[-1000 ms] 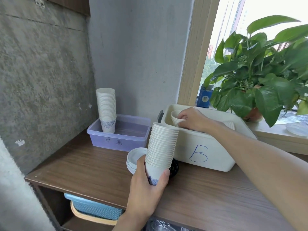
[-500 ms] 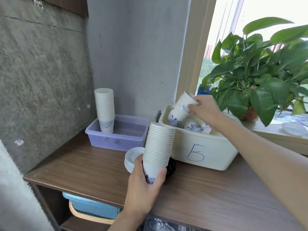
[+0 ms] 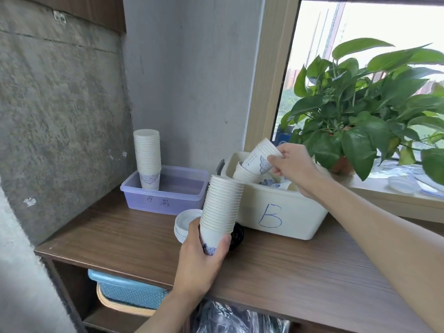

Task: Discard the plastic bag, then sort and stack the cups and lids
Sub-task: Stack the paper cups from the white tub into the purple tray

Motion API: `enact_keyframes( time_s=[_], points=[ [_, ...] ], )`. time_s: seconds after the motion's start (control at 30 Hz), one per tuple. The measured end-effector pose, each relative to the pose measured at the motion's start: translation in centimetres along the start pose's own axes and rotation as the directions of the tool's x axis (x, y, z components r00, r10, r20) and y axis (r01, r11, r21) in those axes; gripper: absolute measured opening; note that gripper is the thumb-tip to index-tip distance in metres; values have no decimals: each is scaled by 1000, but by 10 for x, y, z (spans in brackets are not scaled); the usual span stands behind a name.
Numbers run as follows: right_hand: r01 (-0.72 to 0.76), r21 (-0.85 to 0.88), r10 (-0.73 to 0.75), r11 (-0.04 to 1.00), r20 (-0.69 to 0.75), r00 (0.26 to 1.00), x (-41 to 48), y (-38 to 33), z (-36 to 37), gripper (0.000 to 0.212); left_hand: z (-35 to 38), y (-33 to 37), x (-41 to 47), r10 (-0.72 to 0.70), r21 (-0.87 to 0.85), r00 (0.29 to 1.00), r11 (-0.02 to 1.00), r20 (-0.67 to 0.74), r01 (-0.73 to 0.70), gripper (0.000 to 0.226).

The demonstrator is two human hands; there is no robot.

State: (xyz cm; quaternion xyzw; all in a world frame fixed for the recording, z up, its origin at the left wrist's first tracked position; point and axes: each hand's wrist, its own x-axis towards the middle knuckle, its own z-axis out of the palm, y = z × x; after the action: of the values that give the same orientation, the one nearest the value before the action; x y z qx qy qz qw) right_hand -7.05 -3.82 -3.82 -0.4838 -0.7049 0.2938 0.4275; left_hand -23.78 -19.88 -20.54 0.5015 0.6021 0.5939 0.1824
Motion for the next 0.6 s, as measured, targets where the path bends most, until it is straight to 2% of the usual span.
enact_keyframes(
  time_s=[0.17,0.37,0.6],
  points=[
    [14,-23,-14,1000,-12,1000,5,-3,2,9,0,-2,1,-2,-4,1000,1000,-1,2,46],
    [33,-186,6,982,205,979,-1,-1,18,16,0,-2,0,-6,11,1000,1000,2,6,42],
    [20,-287,74,958,314,946,9,-6,30,24,0,0,0,-7,11,1000,1000,3,7,45]
  ],
)
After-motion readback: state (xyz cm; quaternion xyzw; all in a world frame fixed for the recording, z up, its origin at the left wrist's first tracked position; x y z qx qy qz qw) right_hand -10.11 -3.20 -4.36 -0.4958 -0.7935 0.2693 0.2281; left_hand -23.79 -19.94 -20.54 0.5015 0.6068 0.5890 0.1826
